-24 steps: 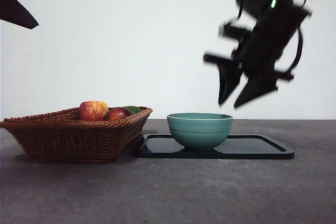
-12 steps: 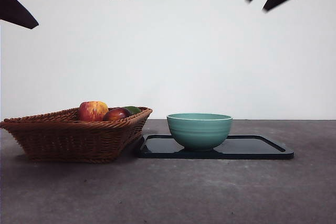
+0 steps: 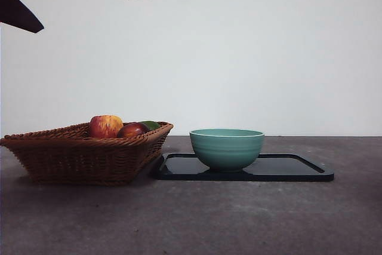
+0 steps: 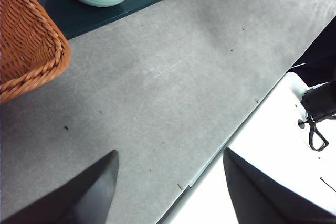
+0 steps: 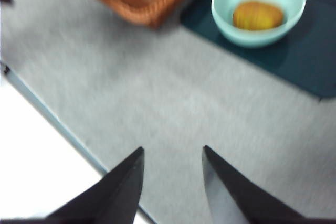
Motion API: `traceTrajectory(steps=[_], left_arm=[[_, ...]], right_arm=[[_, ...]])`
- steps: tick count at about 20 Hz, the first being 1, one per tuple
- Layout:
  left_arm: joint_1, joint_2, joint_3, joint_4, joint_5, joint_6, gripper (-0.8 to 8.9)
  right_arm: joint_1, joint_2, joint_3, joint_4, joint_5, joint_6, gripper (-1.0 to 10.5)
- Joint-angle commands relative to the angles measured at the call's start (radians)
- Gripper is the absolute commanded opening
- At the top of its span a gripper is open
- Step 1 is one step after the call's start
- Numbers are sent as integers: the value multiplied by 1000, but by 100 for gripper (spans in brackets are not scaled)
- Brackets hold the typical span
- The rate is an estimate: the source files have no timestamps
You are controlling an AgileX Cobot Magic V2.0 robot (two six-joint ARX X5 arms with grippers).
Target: Pick up the wifruite, put it on the bowl, pick up the plate, put it on desk
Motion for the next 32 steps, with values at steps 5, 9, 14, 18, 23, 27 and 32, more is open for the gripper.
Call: traceTrajectory(steps=[5, 9, 14, 18, 23, 27, 32], left_arm=[[-5, 5, 8, 9, 5, 13, 317], [-5, 5, 8, 9, 5, 24, 317], [-5, 5, 8, 10, 5, 25, 316], [-5, 5, 10, 14, 5, 48, 312], [-5, 61, 57, 92, 5, 57, 312], [-11, 217, 174, 122, 5, 72, 312], [-31, 502, 421, 121, 0, 153, 312]], right_arm=[[8, -22, -85, 63, -56, -7, 176], [7, -23, -85, 71, -56, -7, 176], [7, -23, -85, 71, -56, -7, 177], [7, -23, -85, 73, -73, -8, 176], [7, -23, -85, 75, -73, -8, 177], [7, -23, -85, 75, -73, -7, 177], [7, -25, -85, 74, -74, -8, 177]])
